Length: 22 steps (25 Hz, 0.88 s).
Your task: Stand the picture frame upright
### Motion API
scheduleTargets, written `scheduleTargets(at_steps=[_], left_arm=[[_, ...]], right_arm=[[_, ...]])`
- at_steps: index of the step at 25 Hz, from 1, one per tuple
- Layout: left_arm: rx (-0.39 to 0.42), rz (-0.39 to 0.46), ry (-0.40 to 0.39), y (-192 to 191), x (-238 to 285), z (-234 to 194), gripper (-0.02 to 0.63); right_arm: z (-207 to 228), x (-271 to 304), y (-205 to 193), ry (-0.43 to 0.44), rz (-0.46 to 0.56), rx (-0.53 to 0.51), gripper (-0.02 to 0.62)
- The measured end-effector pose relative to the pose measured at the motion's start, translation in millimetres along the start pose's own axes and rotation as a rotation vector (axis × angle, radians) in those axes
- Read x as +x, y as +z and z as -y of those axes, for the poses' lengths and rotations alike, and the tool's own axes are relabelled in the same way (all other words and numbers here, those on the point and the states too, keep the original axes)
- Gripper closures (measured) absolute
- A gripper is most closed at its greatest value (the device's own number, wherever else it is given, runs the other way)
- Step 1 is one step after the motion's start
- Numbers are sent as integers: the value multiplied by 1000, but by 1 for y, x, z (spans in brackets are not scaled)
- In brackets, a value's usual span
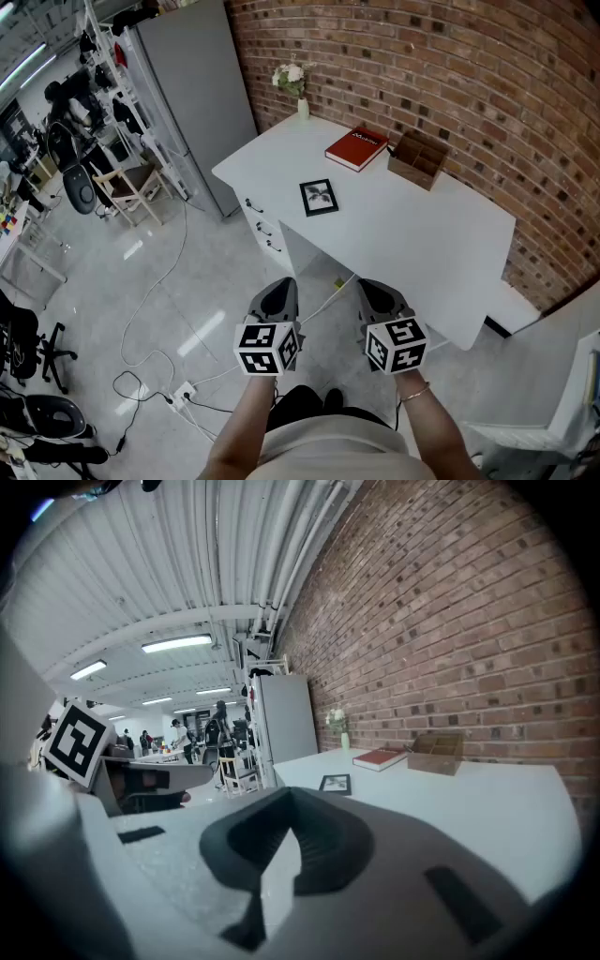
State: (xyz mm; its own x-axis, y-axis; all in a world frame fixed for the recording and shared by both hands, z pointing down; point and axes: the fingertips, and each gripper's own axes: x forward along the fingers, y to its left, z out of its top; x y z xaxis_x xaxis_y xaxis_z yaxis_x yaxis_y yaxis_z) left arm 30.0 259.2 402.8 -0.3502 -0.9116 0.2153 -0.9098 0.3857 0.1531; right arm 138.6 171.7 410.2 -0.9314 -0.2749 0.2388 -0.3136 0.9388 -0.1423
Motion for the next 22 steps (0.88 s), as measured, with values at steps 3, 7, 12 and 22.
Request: scheduleTargets(at_steps=[3,7,12,22], left_arm=[[5,0,2,1,3,3,614],[7,-8,-4,-3,5,9,614],[10,-12,15,-3,2,-1,614],[2,2,36,2,25,-21,602]], right_arm=[[2,1,2,5,9,6,594],[11,-2,1,-15,23,41,594],[11,4,5,-23,31,49,583],[28,33,13,-31,24,64,520]])
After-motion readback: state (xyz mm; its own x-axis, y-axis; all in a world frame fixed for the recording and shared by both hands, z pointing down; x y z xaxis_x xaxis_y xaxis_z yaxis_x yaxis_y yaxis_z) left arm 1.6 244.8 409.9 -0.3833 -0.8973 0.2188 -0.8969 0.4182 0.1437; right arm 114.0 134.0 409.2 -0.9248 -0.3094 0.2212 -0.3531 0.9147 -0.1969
